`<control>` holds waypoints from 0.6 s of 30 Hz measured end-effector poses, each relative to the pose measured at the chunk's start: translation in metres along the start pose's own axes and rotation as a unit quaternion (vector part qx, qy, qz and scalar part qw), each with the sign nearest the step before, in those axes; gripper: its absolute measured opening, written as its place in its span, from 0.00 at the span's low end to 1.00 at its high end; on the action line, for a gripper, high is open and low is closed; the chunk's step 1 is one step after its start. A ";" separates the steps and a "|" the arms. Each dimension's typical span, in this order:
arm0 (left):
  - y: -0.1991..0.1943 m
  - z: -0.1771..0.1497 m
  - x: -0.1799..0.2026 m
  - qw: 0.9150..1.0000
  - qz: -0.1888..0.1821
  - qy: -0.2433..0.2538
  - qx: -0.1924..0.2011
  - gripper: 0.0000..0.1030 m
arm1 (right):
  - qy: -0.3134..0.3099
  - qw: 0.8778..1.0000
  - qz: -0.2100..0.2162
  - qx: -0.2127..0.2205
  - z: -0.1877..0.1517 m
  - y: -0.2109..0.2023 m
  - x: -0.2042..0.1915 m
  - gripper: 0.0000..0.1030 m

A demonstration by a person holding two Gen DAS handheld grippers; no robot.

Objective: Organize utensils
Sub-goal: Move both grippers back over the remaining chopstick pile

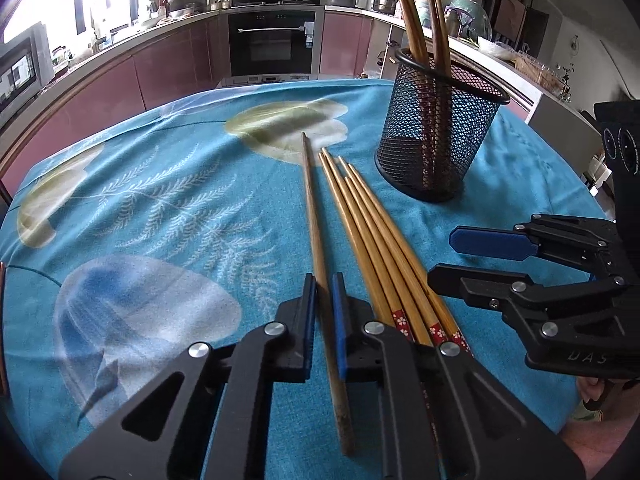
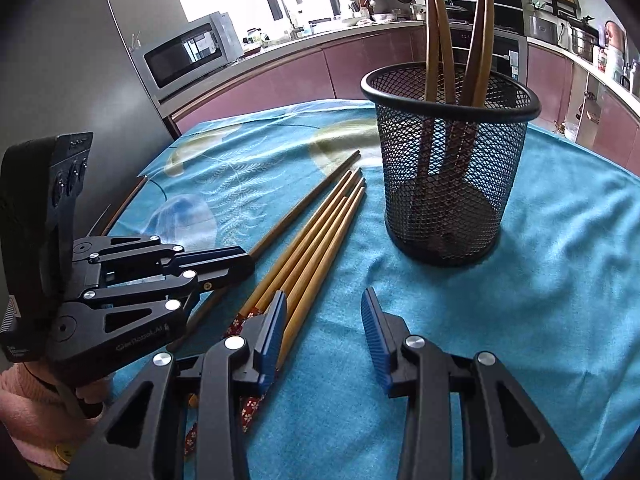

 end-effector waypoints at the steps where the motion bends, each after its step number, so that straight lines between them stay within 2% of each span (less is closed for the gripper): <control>1: -0.001 -0.002 -0.001 1.000 0.000 -0.002 0.000 0.08 | -0.001 1.000 -0.002 -0.001 0.000 0.001 0.000 0.36; 12: -0.012 -0.020 0.005 0.999 -0.030 -0.009 -0.010 0.08 | -0.013 0.999 -0.028 -0.011 0.001 0.010 -0.007 0.35; 15: -0.016 -0.019 0.005 1.000 -0.026 -0.005 -0.003 0.15 | -0.015 0.999 -0.034 -0.012 0.000 0.009 -0.007 0.35; 16: -0.017 -0.017 0.005 1.000 -0.022 -0.004 0.000 0.22 | -0.015 0.999 -0.038 -0.012 0.000 0.009 -0.007 0.35; 18: -0.018 -0.013 0.004 1.000 -0.015 0.001 0.005 0.23 | -0.016 0.999 -0.046 -0.015 0.000 0.010 -0.006 0.33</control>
Point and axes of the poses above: each gripper's, at about its wrist camera, not at the fingertips, and y roughly the way its jaws point, x to its right, z to its top, the point moved 6 cm from there along y, roughly the way its jaws point, and after that the axes turned 15 degrees about -x, right-handed, at the moved point
